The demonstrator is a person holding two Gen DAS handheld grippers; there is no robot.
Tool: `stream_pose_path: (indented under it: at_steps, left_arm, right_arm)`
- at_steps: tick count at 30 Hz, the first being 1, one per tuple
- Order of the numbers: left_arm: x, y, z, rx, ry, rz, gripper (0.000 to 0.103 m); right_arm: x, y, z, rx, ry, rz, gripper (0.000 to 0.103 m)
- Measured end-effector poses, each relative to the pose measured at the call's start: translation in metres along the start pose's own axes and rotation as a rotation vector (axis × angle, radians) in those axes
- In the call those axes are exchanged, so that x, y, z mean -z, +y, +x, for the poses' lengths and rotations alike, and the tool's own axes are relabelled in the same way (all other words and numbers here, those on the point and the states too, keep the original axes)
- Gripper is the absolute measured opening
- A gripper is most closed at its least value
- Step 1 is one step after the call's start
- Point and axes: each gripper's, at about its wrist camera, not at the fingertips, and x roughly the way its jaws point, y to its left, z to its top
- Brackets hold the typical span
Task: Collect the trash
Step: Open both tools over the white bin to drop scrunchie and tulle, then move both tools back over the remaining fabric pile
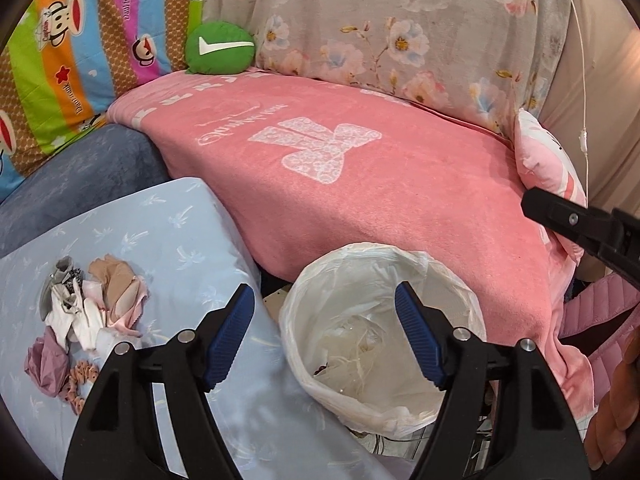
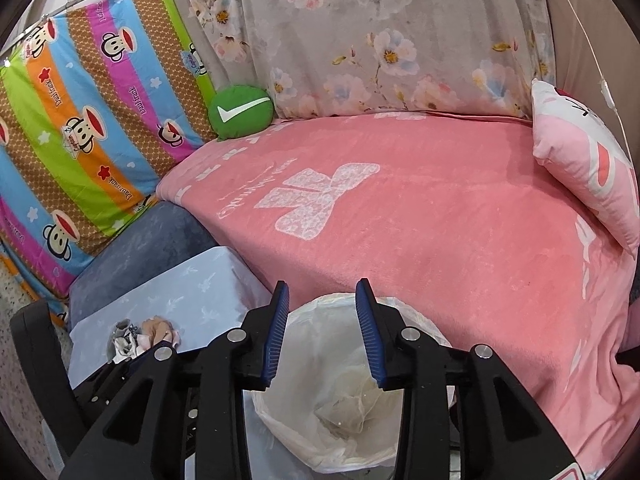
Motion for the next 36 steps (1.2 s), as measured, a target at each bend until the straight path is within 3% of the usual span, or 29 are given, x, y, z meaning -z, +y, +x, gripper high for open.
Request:
stream_pose_path:
  at_steps: [8, 11, 21, 36]
  left_arm:
    - [0.013, 0.035, -0.009, -0.058, 0.003, -0.057, 0.070]
    - [0.019, 0.052, -0.011, -0.073, 0.015, -0.093, 0.076]
    - [0.039, 0.106, -0.030, -0.194, -0.006, -0.159, 0.077]
    - [0.082, 0.201, -0.044, -0.349, 0.043, -0.317, 0.079]
  right_arm:
    - [0.027, 0.022, 0.011, -0.017, 0.046, -0.032, 0.038]
    - [0.035, 0.032, 0.015, -0.032, 0.063, -0.045, 0.038]
    - [0.063, 0.084, 0.024, -0.077, 0.100, -0.120, 0.045]
    - [0.115, 0.157, 0.059, -0.162, 0.224, -0.182, 0.055]
